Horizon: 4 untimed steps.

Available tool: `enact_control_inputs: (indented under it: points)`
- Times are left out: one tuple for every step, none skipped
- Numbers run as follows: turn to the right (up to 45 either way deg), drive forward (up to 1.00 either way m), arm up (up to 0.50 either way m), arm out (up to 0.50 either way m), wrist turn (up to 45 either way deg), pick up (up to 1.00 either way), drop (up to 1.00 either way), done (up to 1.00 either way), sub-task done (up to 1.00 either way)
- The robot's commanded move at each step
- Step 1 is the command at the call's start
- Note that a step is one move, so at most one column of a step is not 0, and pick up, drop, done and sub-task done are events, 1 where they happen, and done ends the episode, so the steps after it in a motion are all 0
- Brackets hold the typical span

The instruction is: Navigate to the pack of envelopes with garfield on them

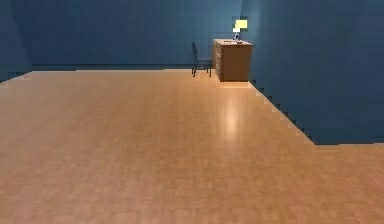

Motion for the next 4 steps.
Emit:
enact_control_inputs:
  points:
    - [0.0,0.1,0.0,0.0,0.0,0.0,0.0,0.0,0.0]
    - [-30.0,0.0,0.0,0.0,0.0,0.0,0.0,0.0,0.0]
    - [0.0,0.4,0.0,0.0,0.0,0.0,0.0,0.0,0.0]
    - [-45.0,0.0,0.0,0.0,0.0,0.0,0.0,0.0,0.0]
